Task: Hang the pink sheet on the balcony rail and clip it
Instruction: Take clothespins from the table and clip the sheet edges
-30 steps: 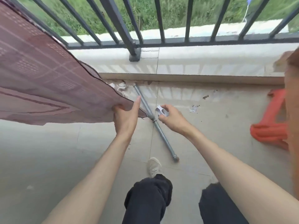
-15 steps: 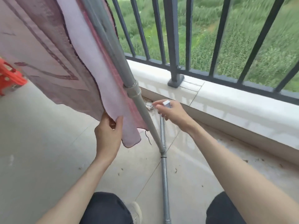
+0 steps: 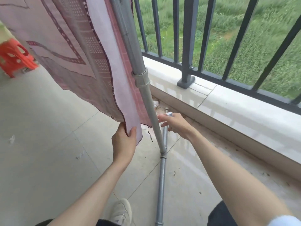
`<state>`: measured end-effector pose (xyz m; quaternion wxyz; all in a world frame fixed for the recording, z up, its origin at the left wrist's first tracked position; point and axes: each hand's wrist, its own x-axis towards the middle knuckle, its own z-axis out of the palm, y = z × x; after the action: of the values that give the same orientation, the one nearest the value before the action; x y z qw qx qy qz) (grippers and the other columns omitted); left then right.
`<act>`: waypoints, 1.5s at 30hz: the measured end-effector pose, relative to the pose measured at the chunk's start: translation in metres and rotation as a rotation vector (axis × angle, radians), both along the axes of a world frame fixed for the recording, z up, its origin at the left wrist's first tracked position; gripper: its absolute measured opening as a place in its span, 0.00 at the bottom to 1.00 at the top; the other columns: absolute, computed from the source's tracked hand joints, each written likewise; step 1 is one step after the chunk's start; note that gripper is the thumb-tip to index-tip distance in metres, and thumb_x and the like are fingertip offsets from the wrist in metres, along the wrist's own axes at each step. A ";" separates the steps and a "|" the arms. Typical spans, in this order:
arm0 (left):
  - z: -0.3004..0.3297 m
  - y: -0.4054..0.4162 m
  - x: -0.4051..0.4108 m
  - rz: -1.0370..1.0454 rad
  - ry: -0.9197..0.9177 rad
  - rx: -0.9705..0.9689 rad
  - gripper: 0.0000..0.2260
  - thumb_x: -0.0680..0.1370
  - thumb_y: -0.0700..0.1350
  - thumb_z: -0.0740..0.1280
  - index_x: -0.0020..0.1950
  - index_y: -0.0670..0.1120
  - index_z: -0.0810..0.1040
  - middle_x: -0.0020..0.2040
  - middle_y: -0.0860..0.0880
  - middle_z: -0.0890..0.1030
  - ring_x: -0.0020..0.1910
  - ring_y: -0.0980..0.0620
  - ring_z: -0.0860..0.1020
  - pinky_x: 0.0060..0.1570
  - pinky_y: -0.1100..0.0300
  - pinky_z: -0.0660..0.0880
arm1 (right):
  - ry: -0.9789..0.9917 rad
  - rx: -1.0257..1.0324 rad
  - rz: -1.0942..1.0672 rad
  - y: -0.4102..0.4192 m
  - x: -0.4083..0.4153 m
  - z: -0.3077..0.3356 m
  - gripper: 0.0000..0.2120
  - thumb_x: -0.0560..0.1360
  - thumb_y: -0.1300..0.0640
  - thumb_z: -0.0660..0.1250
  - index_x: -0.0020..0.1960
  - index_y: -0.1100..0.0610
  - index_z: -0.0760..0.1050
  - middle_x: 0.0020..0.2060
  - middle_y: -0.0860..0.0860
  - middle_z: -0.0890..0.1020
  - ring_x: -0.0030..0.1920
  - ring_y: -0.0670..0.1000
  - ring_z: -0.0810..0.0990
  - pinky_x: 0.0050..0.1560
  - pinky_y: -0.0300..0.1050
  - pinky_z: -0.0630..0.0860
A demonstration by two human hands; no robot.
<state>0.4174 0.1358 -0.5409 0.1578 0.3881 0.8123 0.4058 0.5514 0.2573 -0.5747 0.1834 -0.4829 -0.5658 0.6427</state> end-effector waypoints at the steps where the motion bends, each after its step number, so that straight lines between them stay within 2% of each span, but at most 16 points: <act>1: -0.002 0.001 -0.001 0.007 -0.014 -0.014 0.03 0.77 0.40 0.61 0.46 0.42 0.72 0.40 0.47 0.77 0.42 0.44 0.72 0.36 0.59 0.61 | -0.003 -0.001 0.020 0.001 -0.003 -0.003 0.17 0.73 0.47 0.65 0.50 0.60 0.81 0.48 0.49 0.85 0.41 0.47 0.77 0.28 0.36 0.63; 3: -0.007 0.007 -0.002 0.002 -0.058 -0.049 0.05 0.77 0.40 0.60 0.48 0.41 0.74 0.43 0.47 0.77 0.44 0.45 0.72 0.38 0.61 0.63 | 0.030 -0.006 0.061 0.002 -0.008 -0.007 0.13 0.73 0.47 0.64 0.43 0.56 0.82 0.42 0.46 0.85 0.40 0.47 0.76 0.30 0.38 0.63; 6: -0.017 0.025 0.001 -0.079 -0.197 -0.104 0.08 0.79 0.42 0.58 0.41 0.42 0.72 0.43 0.45 0.77 0.44 0.45 0.74 0.34 0.60 0.64 | 0.149 -0.044 0.111 0.004 -0.012 -0.010 0.09 0.73 0.54 0.63 0.40 0.53 0.82 0.36 0.47 0.83 0.37 0.47 0.71 0.35 0.42 0.61; 9: -0.025 0.044 0.005 -0.138 -0.614 0.001 0.11 0.80 0.41 0.56 0.45 0.45 0.77 0.46 0.47 0.81 0.47 0.48 0.78 0.49 0.56 0.75 | 0.170 -0.078 0.089 0.010 -0.012 -0.018 0.14 0.71 0.49 0.65 0.45 0.59 0.82 0.43 0.54 0.83 0.39 0.50 0.71 0.38 0.48 0.62; 11: -0.029 0.052 0.003 -0.163 -0.752 0.042 0.12 0.81 0.40 0.55 0.51 0.40 0.78 0.46 0.46 0.82 0.47 0.49 0.79 0.47 0.57 0.76 | 0.146 -0.075 0.030 0.015 -0.010 -0.021 0.16 0.70 0.45 0.68 0.45 0.58 0.83 0.49 0.57 0.83 0.41 0.53 0.70 0.40 0.51 0.62; 15: -0.032 0.056 -0.003 -0.205 -0.815 0.025 0.14 0.82 0.42 0.54 0.57 0.35 0.75 0.49 0.42 0.80 0.49 0.46 0.76 0.52 0.55 0.73 | 0.162 -0.049 0.040 0.022 -0.001 -0.018 0.16 0.73 0.50 0.68 0.50 0.64 0.80 0.39 0.51 0.77 0.36 0.47 0.70 0.31 0.38 0.61; 19: -0.035 0.052 -0.004 -0.271 -0.802 -0.013 0.16 0.82 0.43 0.54 0.56 0.32 0.75 0.55 0.42 0.81 0.58 0.48 0.78 0.62 0.52 0.71 | 0.167 0.068 -0.015 0.016 -0.006 -0.017 0.06 0.72 0.60 0.68 0.44 0.63 0.80 0.33 0.51 0.75 0.24 0.40 0.67 0.25 0.30 0.60; 21: -0.036 0.050 -0.002 -0.243 -0.750 -0.016 0.15 0.82 0.43 0.55 0.55 0.33 0.75 0.54 0.43 0.81 0.58 0.49 0.78 0.62 0.52 0.72 | 0.207 0.115 -0.134 0.013 -0.012 -0.017 0.06 0.72 0.64 0.66 0.42 0.66 0.80 0.32 0.54 0.78 0.27 0.41 0.70 0.29 0.31 0.65; 24: -0.037 0.041 0.006 -0.137 -0.378 -0.082 0.11 0.81 0.43 0.56 0.47 0.40 0.75 0.43 0.47 0.79 0.46 0.46 0.76 0.45 0.68 0.71 | 0.188 0.218 -0.261 0.011 -0.009 -0.025 0.05 0.72 0.63 0.66 0.43 0.61 0.81 0.33 0.54 0.82 0.33 0.44 0.76 0.40 0.38 0.71; 26: -0.040 0.028 0.014 -0.038 -0.166 -0.073 0.11 0.80 0.43 0.58 0.41 0.39 0.73 0.35 0.48 0.75 0.38 0.46 0.71 0.32 0.69 0.65 | 0.066 0.342 -0.251 0.001 0.000 -0.030 0.05 0.73 0.61 0.67 0.43 0.57 0.82 0.35 0.50 0.83 0.35 0.41 0.77 0.41 0.37 0.71; 29: -0.047 0.014 0.027 -0.018 -0.022 0.033 0.07 0.77 0.39 0.63 0.43 0.35 0.76 0.41 0.43 0.78 0.40 0.49 0.71 0.37 0.63 0.64 | -0.015 0.473 -0.222 -0.023 0.011 -0.039 0.04 0.73 0.58 0.69 0.44 0.56 0.83 0.40 0.53 0.85 0.45 0.52 0.80 0.49 0.47 0.74; 33: -0.056 0.010 0.046 -0.073 0.013 0.060 0.03 0.75 0.38 0.65 0.46 0.39 0.74 0.42 0.43 0.78 0.38 0.51 0.70 0.38 0.65 0.63 | 0.053 0.424 -0.237 -0.039 0.018 -0.046 0.04 0.72 0.56 0.71 0.43 0.56 0.83 0.42 0.55 0.84 0.47 0.54 0.80 0.50 0.49 0.75; 36: -0.059 0.009 0.058 -0.157 0.028 0.109 0.03 0.76 0.38 0.65 0.48 0.44 0.75 0.42 0.50 0.76 0.38 0.54 0.72 0.37 0.72 0.67 | 0.088 0.409 -0.228 -0.042 0.020 -0.043 0.04 0.71 0.57 0.71 0.43 0.57 0.83 0.42 0.56 0.84 0.46 0.52 0.80 0.49 0.46 0.74; 40: -0.062 0.014 0.058 -0.208 0.070 0.162 0.10 0.76 0.37 0.64 0.55 0.45 0.78 0.48 0.52 0.77 0.41 0.66 0.73 0.39 0.75 0.68 | 0.170 0.303 -0.129 -0.042 0.026 -0.027 0.05 0.73 0.60 0.68 0.41 0.58 0.81 0.32 0.42 0.81 0.35 0.40 0.75 0.41 0.35 0.68; 42: -0.064 0.018 0.056 -0.215 0.079 0.156 0.11 0.76 0.38 0.65 0.57 0.46 0.78 0.49 0.53 0.77 0.39 0.62 0.75 0.39 0.75 0.69 | 0.191 0.255 -0.065 -0.041 0.029 -0.022 0.08 0.75 0.64 0.64 0.41 0.56 0.81 0.27 0.37 0.78 0.29 0.36 0.74 0.34 0.28 0.66; 45: -0.067 0.021 0.058 -0.222 0.067 0.158 0.12 0.75 0.39 0.67 0.58 0.47 0.79 0.51 0.52 0.78 0.41 0.54 0.77 0.41 0.68 0.72 | 0.227 0.184 -0.039 -0.040 0.034 -0.018 0.19 0.72 0.71 0.59 0.40 0.50 0.81 0.35 0.35 0.81 0.31 0.36 0.74 0.32 0.27 0.66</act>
<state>0.4751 0.1569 -0.6080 0.1434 0.5002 0.7347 0.4352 0.5852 0.2170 -0.5930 0.3021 -0.3994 -0.5884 0.6348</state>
